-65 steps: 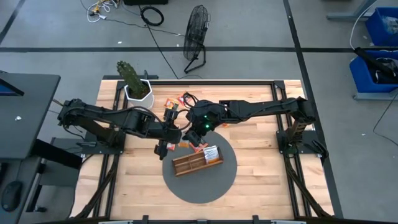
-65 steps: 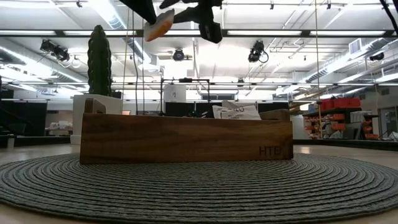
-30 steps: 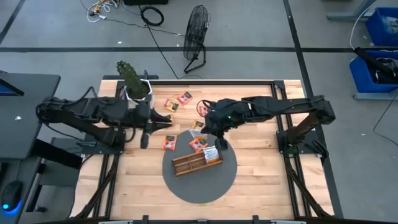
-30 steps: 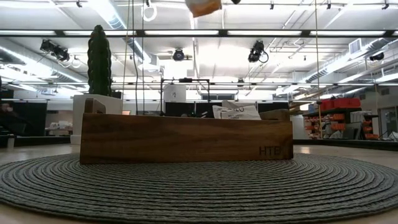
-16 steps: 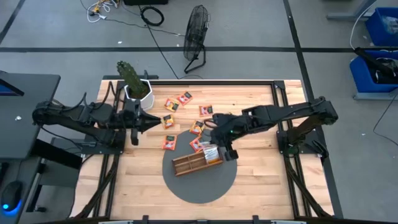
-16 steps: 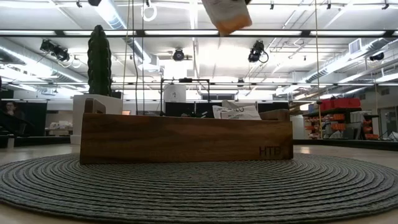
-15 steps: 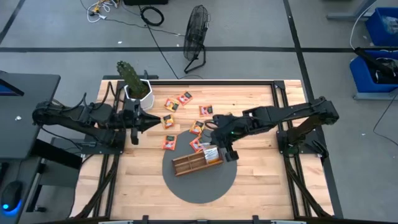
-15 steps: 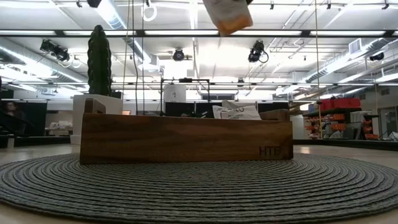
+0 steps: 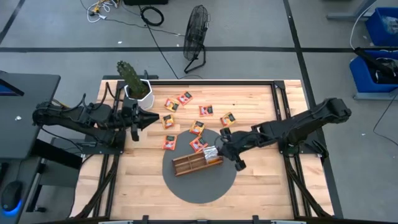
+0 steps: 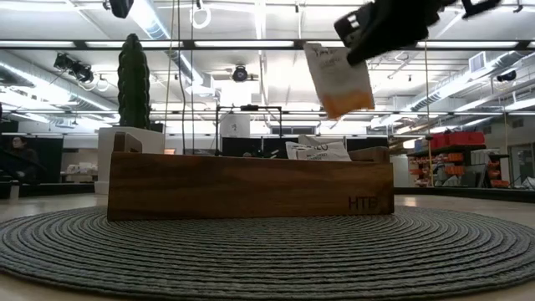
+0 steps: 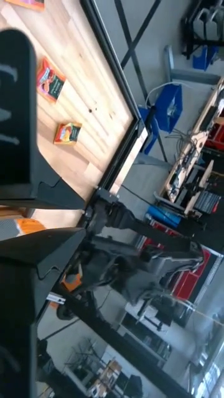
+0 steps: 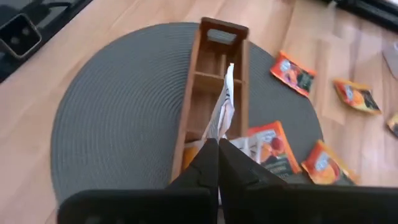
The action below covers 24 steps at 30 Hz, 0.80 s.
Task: Pick & Place Tea
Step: Put the white tea bag into the right section of the wooden organizer
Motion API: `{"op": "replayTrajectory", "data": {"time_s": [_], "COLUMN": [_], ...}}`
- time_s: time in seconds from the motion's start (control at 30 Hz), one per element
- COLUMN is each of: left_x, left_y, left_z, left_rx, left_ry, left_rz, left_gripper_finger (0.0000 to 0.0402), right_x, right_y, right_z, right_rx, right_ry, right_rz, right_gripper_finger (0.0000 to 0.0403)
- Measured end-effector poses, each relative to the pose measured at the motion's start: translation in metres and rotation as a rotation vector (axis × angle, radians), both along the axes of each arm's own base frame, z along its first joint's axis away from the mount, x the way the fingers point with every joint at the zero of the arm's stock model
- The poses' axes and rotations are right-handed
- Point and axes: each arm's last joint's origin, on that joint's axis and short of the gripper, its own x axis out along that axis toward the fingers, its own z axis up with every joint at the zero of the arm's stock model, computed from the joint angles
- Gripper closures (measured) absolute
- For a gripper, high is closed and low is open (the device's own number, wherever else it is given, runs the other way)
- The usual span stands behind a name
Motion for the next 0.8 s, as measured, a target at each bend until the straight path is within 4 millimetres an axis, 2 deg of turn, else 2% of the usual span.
{"op": "replayTrajectory", "data": {"time_s": [0.33, 0.5, 0.8], "left_x": [0.000, -0.001, -0.001], "left_y": [0.001, 0.002, 0.003], "left_z": [-0.001, -0.001, -0.001], "left_rx": [-0.033, -0.031, -0.035], "left_ry": [0.002, 0.001, -0.001], "left_rz": [0.056, 0.081, 0.096], "left_gripper_finger": [0.0342, 0.0342, 0.0342], "right_x": [-0.011, -0.013, -0.004], "right_y": [-0.004, -0.010, -0.008], "right_z": [-0.045, -0.055, -0.073], "right_rx": [-0.042, -0.045, -0.034], "right_ry": [-0.097, -0.114, -0.080], "right_rz": [0.056, 0.046, 0.125], "right_gripper_finger": [0.0403, 0.0403, 0.0403]}}
